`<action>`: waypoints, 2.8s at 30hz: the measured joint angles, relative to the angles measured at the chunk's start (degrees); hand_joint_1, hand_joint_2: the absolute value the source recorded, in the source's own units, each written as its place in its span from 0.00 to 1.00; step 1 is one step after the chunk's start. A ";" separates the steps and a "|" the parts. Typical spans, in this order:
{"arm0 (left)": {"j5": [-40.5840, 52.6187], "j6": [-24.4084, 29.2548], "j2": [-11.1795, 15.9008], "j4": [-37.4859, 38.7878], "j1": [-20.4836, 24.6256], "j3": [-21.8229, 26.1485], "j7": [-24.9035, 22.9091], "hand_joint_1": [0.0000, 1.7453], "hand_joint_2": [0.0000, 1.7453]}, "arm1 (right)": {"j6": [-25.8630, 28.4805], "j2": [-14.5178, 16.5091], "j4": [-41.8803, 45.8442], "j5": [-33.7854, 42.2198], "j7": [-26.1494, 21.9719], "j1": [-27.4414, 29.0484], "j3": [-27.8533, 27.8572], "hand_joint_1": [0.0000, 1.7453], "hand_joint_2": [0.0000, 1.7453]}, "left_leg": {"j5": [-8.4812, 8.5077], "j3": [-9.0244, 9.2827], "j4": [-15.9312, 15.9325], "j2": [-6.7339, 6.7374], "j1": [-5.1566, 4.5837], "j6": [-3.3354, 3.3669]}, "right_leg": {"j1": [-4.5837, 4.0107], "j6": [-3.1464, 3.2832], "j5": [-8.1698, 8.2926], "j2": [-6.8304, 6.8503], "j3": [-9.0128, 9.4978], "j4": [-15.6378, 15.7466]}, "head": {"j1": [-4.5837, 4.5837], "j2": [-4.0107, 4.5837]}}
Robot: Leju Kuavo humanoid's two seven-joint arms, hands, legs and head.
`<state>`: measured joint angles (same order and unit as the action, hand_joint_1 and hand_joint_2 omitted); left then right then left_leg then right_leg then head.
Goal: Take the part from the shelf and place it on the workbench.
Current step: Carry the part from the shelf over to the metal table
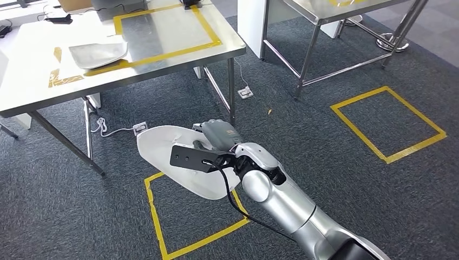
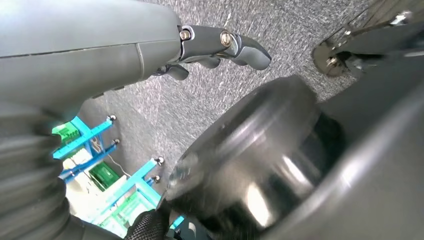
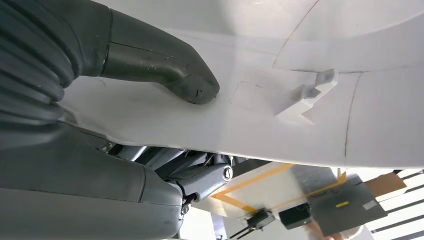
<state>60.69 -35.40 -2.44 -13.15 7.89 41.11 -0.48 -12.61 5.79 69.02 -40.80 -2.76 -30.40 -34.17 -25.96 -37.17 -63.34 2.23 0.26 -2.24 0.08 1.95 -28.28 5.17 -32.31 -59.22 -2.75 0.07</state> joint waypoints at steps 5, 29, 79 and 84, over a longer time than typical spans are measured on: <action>0.00 -0.01 -0.08 0.04 -0.14 0.03 -0.14 0.00 1.00 | -0.17 -0.01 0.32 -0.13 0.09 -0.25 0.10 1.00 1.00 | 0.96 2.05 4.46 -0.20 -0.35 1.99 | -0.46 -1.33 -0.60 2.18 0.30 -0.27 | 0.22 0.00; -0.89 0.00 -0.57 0.23 -0.19 1.52 -1.03 0.00 1.00 | 7.87 1.21 3.14 -0.07 -1.90 0.10 1.01 1.00 1.00 | -2.84 -3.65 -7.66 -3.06 0.02 0.54 | -0.27 0.33 0.99 -4.60 -1.35 -0.62 | 0.40 0.00; -0.05 0.00 -0.16 0.34 -0.87 2.08 -0.58 0.00 1.00 | 10.57 2.44 7.09 0.63 1.79 -2.16 1.37 1.00 1.00 | -4.04 8.19 5.33 -3.28 -0.44 3.37 | 0.36 -2.77 -2.88 -5.29 -9.90 -9.81 | 1.09 0.00; 0.01 0.01 -0.25 0.40 -0.81 2.09 -0.55 0.00 1.00 | 10.63 2.25 6.90 0.66 2.00 -2.17 1.20 1.00 1.00 | -7.44 11.62 4.96 -3.63 -0.57 1.88 | -0.24 -1.23 5.70 -5.35 -7.50 -0.51 | 1.07 0.00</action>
<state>60.70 -35.39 -2.69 -12.75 7.08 43.20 -1.03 -1.97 8.03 75.91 -40.15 -0.76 -32.57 -32.97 -33.39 -25.55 -58.39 -1.40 -0.31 -0.36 -0.16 0.72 -22.58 -0.18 -39.81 -59.74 -1.68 0.07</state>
